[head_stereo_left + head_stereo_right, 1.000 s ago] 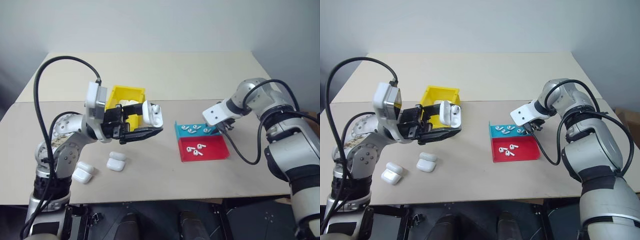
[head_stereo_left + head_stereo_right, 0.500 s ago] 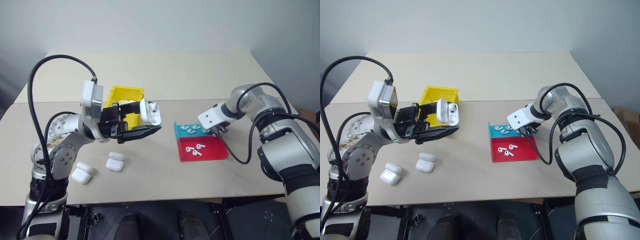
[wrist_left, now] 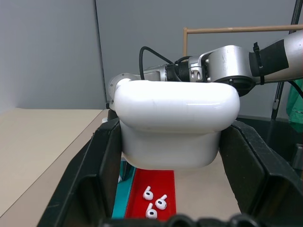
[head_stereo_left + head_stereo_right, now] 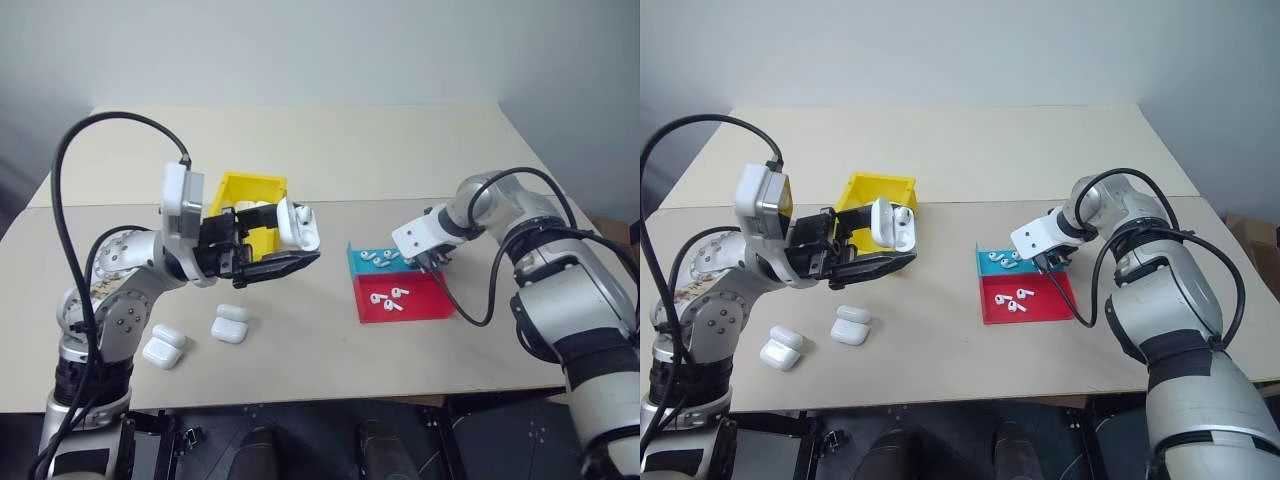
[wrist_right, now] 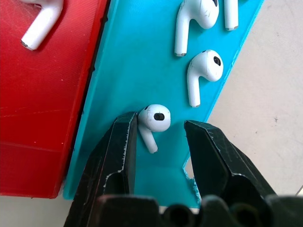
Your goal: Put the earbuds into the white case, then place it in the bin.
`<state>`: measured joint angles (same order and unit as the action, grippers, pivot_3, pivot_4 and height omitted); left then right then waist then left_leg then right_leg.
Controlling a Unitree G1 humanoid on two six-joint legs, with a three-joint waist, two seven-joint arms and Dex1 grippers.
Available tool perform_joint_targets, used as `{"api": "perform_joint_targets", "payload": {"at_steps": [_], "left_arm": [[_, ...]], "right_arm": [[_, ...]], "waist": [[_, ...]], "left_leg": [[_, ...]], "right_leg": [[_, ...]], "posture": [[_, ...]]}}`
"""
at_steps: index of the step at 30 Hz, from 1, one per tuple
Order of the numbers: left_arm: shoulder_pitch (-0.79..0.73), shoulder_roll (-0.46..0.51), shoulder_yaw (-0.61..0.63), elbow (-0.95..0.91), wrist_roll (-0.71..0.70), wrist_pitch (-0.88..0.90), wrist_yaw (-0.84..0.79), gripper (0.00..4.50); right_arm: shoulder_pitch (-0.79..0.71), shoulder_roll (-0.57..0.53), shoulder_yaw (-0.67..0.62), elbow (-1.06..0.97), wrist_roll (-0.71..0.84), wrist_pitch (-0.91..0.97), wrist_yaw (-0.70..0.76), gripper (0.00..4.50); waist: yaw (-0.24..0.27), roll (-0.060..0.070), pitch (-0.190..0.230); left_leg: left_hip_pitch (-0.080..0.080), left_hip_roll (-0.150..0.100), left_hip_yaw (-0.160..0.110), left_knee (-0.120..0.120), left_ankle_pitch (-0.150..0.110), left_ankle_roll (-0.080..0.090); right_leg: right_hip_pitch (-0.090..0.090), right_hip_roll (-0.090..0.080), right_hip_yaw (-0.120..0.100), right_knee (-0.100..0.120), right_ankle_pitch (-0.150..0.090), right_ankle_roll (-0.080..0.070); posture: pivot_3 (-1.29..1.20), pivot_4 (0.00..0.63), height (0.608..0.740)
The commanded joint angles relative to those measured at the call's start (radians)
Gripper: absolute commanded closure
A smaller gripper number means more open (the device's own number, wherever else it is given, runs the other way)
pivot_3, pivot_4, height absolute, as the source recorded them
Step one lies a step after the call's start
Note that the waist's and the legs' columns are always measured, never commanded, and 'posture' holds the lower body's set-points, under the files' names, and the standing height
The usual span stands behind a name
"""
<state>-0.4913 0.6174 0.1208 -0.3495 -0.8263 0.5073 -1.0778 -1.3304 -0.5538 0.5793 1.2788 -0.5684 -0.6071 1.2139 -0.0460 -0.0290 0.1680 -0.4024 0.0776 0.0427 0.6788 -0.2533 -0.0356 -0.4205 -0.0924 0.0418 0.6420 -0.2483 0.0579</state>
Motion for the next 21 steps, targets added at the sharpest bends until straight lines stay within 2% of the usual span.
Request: {"api": "perform_joint_targets", "payload": {"at_steps": [1,3,4,10,13,18,21], "left_arm": [[0.001,0.01,0.024,-0.043,-0.022,-0.005,0.009,1.7],[0.0,0.011,0.024,-0.042,-0.023,-0.005,0.008,1.7],[0.0,0.011,0.024,-0.04,-0.023,-0.006,0.007,1.7],[-0.012,0.01,0.017,-0.019,-0.016,-0.015,-0.011,1.7],[-0.022,0.005,0.006,-0.007,-0.011,-0.019,-0.024,1.7],[-0.065,-0.017,-0.017,0.035,-0.004,-0.026,-0.046,1.7],[-0.097,-0.03,-0.029,0.076,0.007,-0.034,-0.067,1.7]], "right_arm": [[0.006,-0.005,-0.005,0.01,-0.006,0.006,0.024,3.04],[0.006,-0.002,-0.01,0.009,-0.002,0.014,0.027,3.69],[0.007,-0.001,-0.011,0.009,-0.001,0.015,0.03,3.82],[0.019,-0.01,-0.035,0.003,0.018,0.031,0.035,3.82],[0.013,-0.027,-0.102,-0.005,0.081,0.071,0.077,3.82],[-0.008,-0.083,-0.314,-0.088,0.319,0.239,0.255,3.82],[0.077,-0.14,-0.435,-0.3,0.499,0.426,0.371,3.82]], "waist": [[0.0,0.0,0.0],[0.0,0.0,0.0],[0.0,0.0,0.0],[0.0,0.0,0.0],[0.0,0.0,0.0],[0.003,0.002,0.001],[0.006,0.002,0.002]], "left_leg": [[0.0,0.0,0.0,0.0,0.0,0.0],[0.0,0.0,0.0,0.0,0.0,0.0],[0.0,0.0,0.0,0.0,0.0,0.0],[0.0,0.0,0.0,0.0,0.0,0.0],[0.0,0.0,0.0,0.0,0.0,0.0],[-0.002,0.0,0.0,0.0,0.0,0.0],[-0.002,0.0,0.0,0.0,0.0,0.0]], "right_leg": [[0.0,0.0,0.0,0.0,0.0,0.0],[0.0,0.0,0.0,0.0,0.0,0.0],[0.0,0.0,0.0,0.0,0.0,0.0],[0.0,0.0,0.0,0.0,0.0,0.0],[0.0,0.0,0.0,0.0,0.0,0.0],[-0.001,0.0,0.0,0.0,0.0,0.0],[-0.001,0.0,-0.001,0.001,0.0,0.0]], "posture": [[0.0,0.15,0.74],[0.0,0.15,0.74],[0.0,0.15,0.74],[0.0,0.15,0.74],[0.0,0.15,0.74],[0.0,0.15,0.74],[0.0,0.15,0.74]]}}
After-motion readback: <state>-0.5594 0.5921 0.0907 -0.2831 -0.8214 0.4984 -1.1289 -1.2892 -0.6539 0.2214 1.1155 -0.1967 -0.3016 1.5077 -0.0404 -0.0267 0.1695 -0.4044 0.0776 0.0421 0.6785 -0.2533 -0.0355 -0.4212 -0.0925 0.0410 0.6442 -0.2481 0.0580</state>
